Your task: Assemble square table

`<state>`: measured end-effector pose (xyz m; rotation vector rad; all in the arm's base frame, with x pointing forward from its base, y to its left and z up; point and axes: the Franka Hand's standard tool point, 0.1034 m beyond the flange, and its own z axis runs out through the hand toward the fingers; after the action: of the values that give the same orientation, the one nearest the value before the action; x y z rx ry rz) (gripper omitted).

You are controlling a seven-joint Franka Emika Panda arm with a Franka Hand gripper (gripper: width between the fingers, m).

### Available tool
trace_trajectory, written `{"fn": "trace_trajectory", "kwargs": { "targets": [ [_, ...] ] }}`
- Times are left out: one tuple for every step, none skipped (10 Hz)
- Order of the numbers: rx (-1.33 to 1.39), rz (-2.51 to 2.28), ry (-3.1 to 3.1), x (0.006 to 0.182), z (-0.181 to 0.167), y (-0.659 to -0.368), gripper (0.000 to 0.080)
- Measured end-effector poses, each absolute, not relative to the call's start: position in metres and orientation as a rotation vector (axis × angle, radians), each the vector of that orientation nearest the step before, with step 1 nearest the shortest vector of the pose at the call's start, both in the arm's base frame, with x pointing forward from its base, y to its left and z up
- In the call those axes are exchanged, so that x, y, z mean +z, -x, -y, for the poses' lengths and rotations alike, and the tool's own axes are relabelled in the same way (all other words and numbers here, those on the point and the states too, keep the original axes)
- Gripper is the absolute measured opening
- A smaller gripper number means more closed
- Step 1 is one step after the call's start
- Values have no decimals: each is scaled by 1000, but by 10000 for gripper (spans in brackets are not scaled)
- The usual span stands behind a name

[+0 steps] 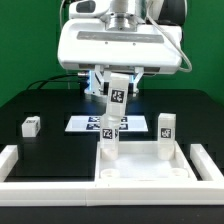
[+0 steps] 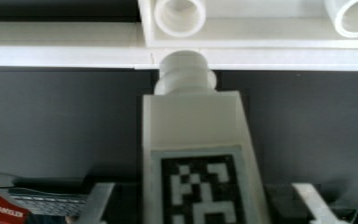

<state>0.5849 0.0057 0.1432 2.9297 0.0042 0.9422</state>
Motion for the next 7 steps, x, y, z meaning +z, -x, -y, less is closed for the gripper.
{"fn": "trace_trajectory", "kwargs": {
  "targets": [
    [934,12,-2960,133,-28,-587,290],
    [945,8,-2975,125,-50,-596,290],
    [959,37,-2999,119,-73,-609,290],
    [958,73,-3027,117,-98,-620,290],
    [945,89,-3041,118,-111,-625,290],
    [950,63,-3029,118,-107,-625,290],
    [946,63,-3030,117,-107,-624,290]
  ]
}}
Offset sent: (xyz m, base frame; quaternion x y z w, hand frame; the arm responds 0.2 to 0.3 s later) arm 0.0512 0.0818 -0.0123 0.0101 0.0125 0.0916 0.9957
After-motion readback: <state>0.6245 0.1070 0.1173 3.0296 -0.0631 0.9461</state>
